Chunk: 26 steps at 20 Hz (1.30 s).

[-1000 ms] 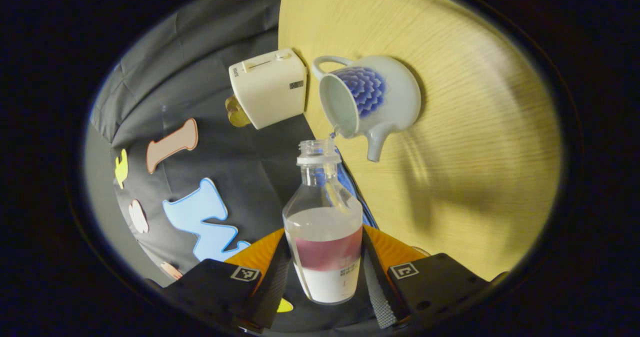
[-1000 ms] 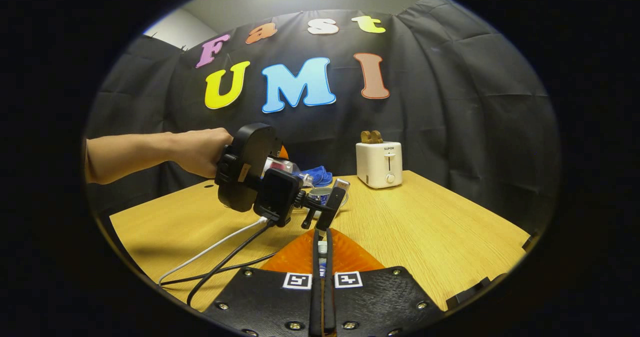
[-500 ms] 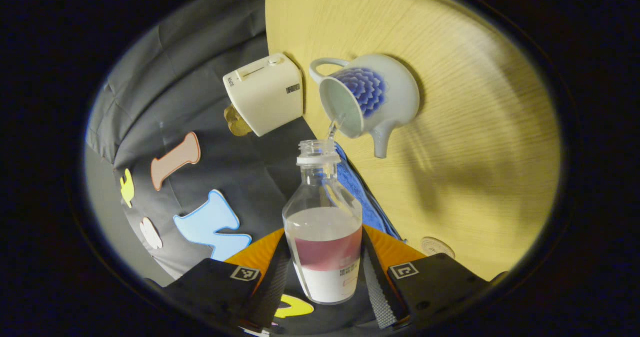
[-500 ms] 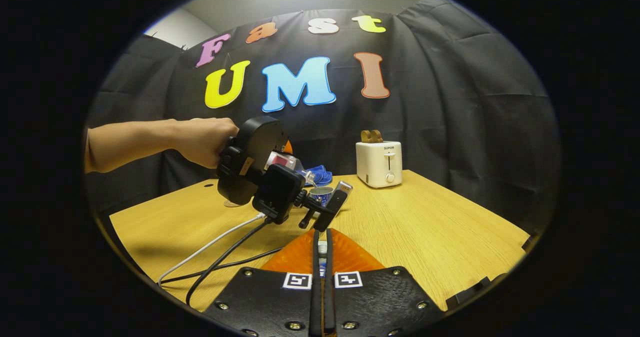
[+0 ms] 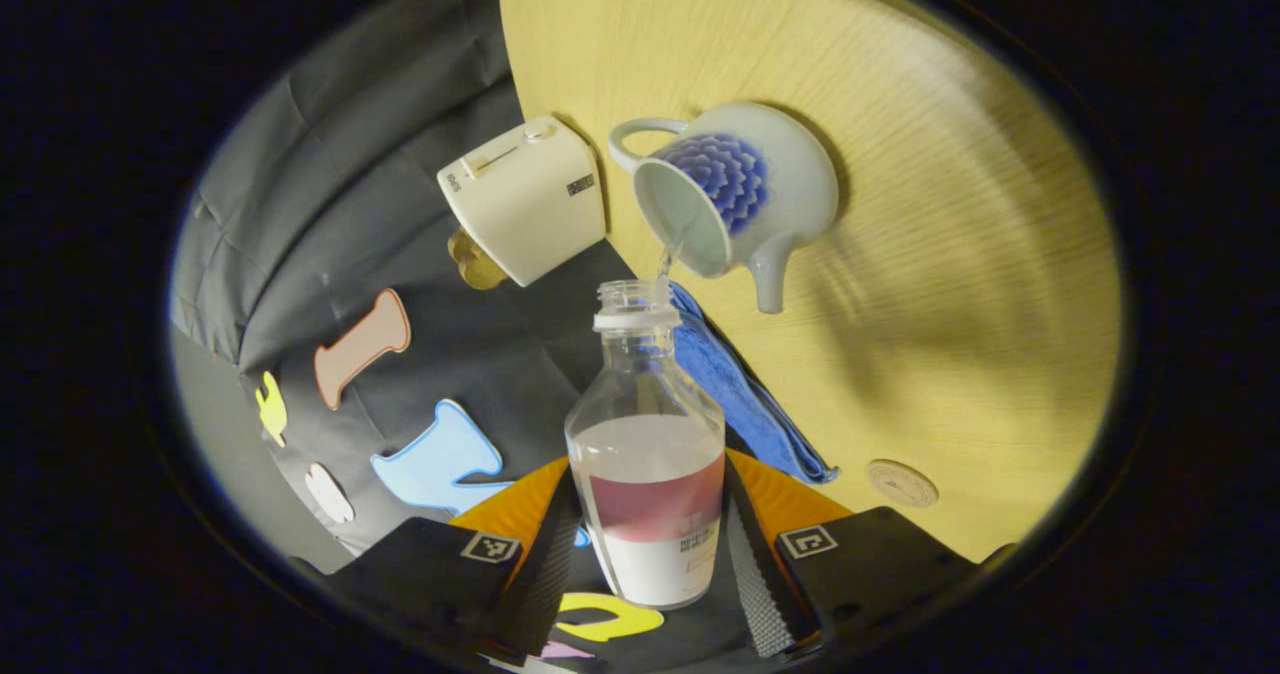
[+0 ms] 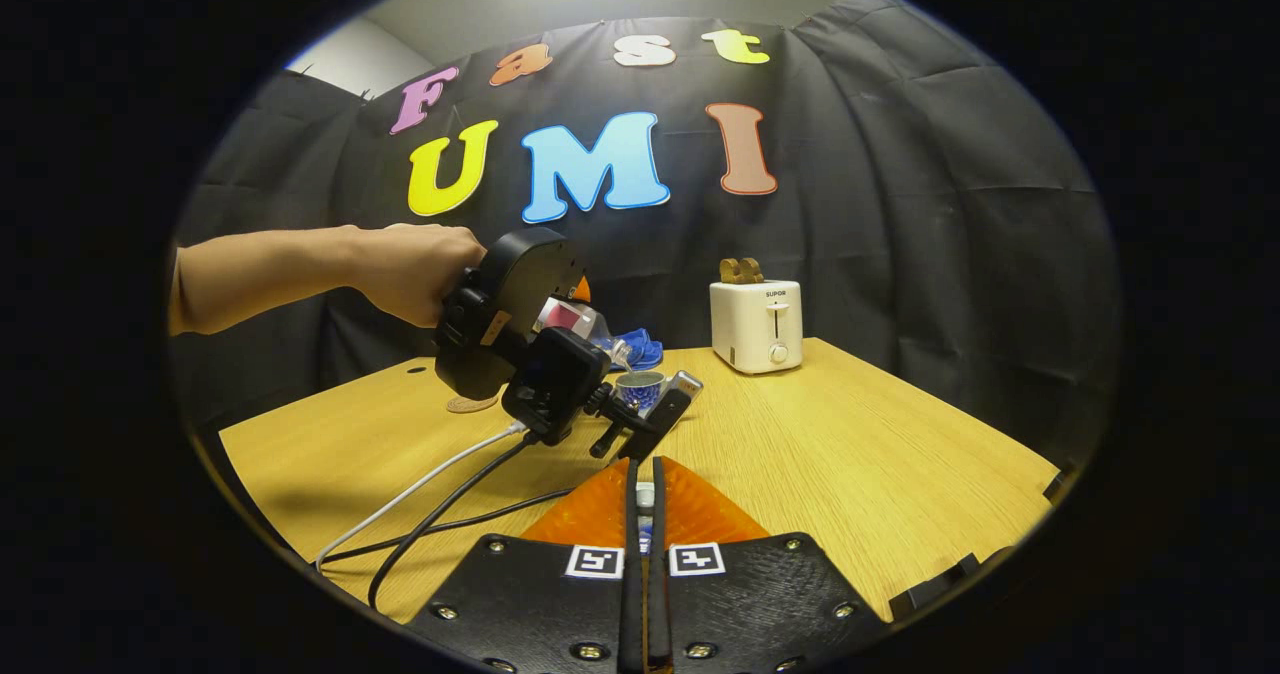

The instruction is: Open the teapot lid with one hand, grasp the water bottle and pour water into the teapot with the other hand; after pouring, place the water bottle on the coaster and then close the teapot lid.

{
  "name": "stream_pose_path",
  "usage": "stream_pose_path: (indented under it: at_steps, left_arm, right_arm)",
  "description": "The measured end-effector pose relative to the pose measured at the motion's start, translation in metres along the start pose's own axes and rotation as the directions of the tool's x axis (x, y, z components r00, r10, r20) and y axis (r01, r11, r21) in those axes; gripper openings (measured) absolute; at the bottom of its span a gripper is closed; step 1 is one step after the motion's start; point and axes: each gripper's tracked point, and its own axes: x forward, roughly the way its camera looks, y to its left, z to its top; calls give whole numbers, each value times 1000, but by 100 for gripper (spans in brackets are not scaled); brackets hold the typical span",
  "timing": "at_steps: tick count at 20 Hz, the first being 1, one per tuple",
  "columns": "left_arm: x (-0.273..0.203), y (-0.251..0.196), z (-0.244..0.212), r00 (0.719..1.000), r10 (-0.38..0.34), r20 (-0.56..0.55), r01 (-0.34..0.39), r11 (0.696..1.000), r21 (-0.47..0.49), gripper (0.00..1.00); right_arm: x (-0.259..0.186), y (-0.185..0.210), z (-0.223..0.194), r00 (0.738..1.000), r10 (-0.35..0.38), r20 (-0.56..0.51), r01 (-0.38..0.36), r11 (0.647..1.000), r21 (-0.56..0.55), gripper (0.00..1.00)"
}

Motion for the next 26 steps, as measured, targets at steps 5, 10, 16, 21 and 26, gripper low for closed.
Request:
stream_pose_path:
  at_steps: [5,10,16,21,26]
  left_arm:
    - [3,-3,3,1000,-15,0,15,1000,16,86]
    - [3,1,6,1000,-18,2,18,999,26,86]
    - [3,2,6,1000,-20,1,20,999,27,86]
    - [1,6,5,1000,-17,16,18,1000,-9,86]
    - [1,6,3,1000,-4,26,6,999,-39,86]
  right_arm:
    - [-2,-4,2,1000,-7,3,7,1000,-3,2]
    - [-1,-4,0,1000,-6,-3,6,1000,-2,2]
    - [-1,-4,-2,1000,-6,-14,6,1000,6,2]
    - [0,-4,-4,1000,-3,-21,4,1000,9,2]
    - [-1,-3,-3,1000,-2,-21,2,1000,16,2]
